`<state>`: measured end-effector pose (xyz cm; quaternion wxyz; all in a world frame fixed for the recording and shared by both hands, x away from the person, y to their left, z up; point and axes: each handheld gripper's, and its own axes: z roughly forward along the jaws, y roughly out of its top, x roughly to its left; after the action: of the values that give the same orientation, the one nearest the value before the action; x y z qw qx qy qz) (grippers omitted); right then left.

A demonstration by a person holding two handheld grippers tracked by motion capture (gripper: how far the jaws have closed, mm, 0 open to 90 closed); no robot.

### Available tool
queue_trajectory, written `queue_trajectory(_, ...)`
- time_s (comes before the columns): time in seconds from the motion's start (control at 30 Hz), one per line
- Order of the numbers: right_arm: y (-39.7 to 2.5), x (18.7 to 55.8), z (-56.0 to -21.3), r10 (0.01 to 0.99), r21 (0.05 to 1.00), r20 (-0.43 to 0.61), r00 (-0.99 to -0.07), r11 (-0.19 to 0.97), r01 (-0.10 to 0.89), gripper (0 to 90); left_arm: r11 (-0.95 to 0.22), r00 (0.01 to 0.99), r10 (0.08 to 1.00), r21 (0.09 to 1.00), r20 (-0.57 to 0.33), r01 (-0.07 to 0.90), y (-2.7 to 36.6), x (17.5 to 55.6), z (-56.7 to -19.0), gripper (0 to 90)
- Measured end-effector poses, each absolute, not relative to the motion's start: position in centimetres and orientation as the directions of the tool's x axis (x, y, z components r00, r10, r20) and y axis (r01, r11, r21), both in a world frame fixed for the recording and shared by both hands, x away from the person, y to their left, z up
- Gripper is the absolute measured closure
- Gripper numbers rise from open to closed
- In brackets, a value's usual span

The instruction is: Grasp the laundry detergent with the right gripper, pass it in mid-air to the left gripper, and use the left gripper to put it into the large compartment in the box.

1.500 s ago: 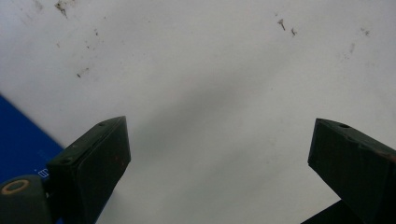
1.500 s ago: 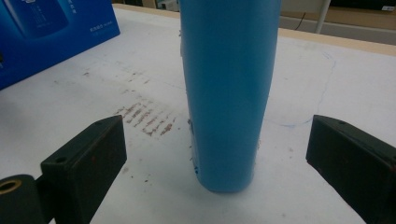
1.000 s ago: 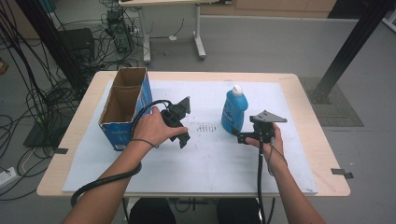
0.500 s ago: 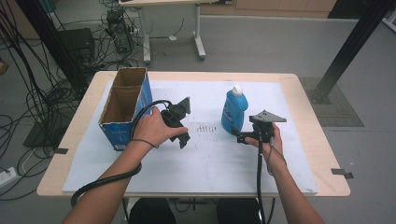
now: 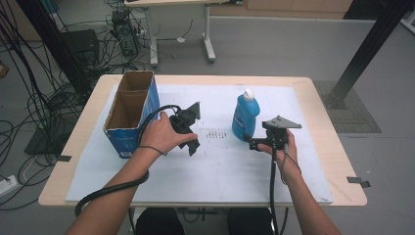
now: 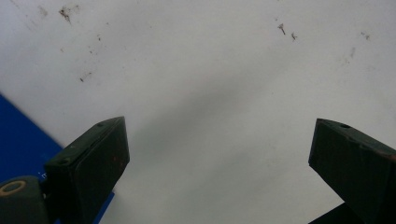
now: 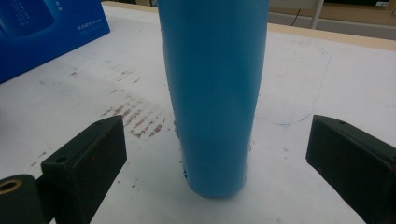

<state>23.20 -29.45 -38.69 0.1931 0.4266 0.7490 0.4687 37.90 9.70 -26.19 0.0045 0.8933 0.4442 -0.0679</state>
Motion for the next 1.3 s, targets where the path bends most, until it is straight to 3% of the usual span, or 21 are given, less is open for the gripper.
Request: queue_trajectory(1.3, -29.56, 23.37, -39.17, 0.807, 0.875, 0.14, -0.574, 0.171, 0.453, 3.7, -0.612, 0.602, 0.788, -0.049, -0.13, 0.79, 9.52, 38.03, -25.92, 5.5)
